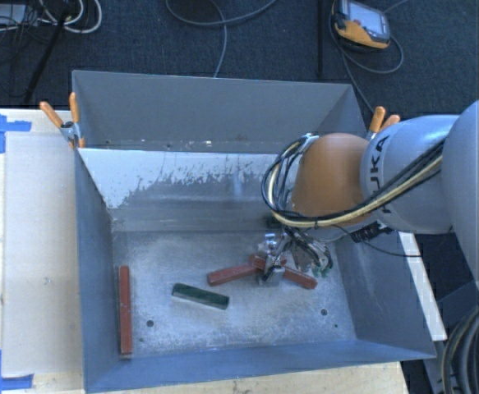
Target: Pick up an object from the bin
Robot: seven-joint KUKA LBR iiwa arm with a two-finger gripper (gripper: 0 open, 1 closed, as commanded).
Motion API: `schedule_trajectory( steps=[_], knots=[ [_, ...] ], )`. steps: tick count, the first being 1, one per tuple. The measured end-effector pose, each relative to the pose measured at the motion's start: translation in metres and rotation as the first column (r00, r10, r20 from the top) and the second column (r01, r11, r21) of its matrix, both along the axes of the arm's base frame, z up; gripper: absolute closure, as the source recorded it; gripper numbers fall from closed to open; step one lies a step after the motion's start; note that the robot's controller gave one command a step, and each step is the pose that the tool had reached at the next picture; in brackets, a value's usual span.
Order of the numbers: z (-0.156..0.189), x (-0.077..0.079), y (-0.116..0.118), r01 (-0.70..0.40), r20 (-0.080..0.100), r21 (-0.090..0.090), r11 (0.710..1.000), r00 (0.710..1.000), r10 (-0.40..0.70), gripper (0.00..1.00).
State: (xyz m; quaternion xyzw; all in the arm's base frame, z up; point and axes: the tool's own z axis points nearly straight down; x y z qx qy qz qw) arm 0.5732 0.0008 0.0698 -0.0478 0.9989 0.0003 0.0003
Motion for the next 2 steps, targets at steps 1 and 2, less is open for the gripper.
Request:
schedule_trajectory(
  steps=[1, 2],
  knots=[
    [0.0000, 0.0000, 0.0000, 0.001, 0.000, 0.000, 1.000, 1.000, -0.001, 1.00],
    [0.0000, 0.0000, 0.0000, 0.002, 0.000, 0.000, 1.000, 1.000, -0.002, 1.00]
  ],
)
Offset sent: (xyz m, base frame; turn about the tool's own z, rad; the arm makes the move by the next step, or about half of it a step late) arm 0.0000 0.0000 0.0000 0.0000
